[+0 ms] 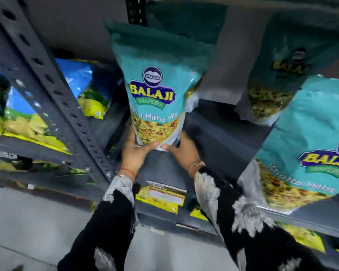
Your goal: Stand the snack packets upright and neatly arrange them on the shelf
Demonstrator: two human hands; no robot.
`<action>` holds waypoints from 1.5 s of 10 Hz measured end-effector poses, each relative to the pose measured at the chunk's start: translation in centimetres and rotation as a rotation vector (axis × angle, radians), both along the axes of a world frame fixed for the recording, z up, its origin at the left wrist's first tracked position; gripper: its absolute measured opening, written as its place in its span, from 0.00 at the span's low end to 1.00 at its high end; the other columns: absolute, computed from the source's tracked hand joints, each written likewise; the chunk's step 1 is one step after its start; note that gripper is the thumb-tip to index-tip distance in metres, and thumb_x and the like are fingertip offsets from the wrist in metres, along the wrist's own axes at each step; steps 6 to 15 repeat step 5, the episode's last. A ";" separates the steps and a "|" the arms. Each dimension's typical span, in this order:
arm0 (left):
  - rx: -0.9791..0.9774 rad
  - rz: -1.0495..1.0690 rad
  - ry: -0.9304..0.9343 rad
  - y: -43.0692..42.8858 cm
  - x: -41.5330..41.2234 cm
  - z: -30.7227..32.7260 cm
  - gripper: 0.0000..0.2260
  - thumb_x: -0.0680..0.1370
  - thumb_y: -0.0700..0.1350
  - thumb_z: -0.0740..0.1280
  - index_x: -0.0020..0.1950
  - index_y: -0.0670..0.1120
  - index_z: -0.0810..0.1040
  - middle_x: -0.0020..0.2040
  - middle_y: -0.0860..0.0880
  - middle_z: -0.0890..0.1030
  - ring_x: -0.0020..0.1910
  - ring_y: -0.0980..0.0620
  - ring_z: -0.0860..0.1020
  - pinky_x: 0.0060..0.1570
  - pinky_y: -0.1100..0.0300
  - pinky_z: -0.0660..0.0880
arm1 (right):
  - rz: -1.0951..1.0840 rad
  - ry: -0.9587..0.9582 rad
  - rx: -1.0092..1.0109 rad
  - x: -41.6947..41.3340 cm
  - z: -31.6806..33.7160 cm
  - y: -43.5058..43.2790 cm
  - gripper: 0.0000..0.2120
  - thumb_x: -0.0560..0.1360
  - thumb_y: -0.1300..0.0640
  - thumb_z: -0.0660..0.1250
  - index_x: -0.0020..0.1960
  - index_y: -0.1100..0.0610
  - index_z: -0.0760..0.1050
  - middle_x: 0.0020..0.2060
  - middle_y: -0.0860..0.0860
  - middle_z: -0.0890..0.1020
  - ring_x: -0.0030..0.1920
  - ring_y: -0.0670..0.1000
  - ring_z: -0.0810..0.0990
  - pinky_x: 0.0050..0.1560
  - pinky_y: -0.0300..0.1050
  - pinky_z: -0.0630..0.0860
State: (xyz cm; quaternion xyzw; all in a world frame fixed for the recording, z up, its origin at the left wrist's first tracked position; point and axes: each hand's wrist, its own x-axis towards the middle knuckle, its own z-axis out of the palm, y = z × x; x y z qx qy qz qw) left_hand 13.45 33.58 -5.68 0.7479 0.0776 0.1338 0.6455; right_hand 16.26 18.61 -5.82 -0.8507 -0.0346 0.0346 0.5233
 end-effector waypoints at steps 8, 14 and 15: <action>0.043 0.052 0.039 0.3 -9.7 -0.4 0.26 0.68 0.39 0.73 0.64 0.45 0.70 0.57 0.46 0.80 0.56 0.50 0.78 0.51 0.64 0.73 | 0.091 -0.039 -0.097 -8.4 -0.1 0.2 0.20 0.64 0.48 0.75 0.46 0.56 0.69 0.34 0.44 0.77 0.35 0.47 0.76 0.31 0.33 0.69; 0.043 0.052 0.039 0.3 -9.7 -0.4 0.26 0.68 0.39 0.73 0.64 0.45 0.70 0.57 0.46 0.80 0.56 0.50 0.78 0.51 0.64 0.73 | 0.091 -0.039 -0.097 -8.4 -0.1 0.2 0.20 0.64 0.48 0.75 0.46 0.56 0.69 0.34 0.44 0.77 0.35 0.47 0.76 0.31 0.33 0.69; 0.043 0.052 0.039 0.3 -9.7 -0.4 0.26 0.68 0.39 0.73 0.64 0.45 0.70 0.57 0.46 0.80 0.56 0.50 0.78 0.51 0.64 0.73 | 0.091 -0.039 -0.097 -8.4 -0.1 0.2 0.20 0.64 0.48 0.75 0.46 0.56 0.69 0.34 0.44 0.77 0.35 0.47 0.76 0.31 0.33 0.69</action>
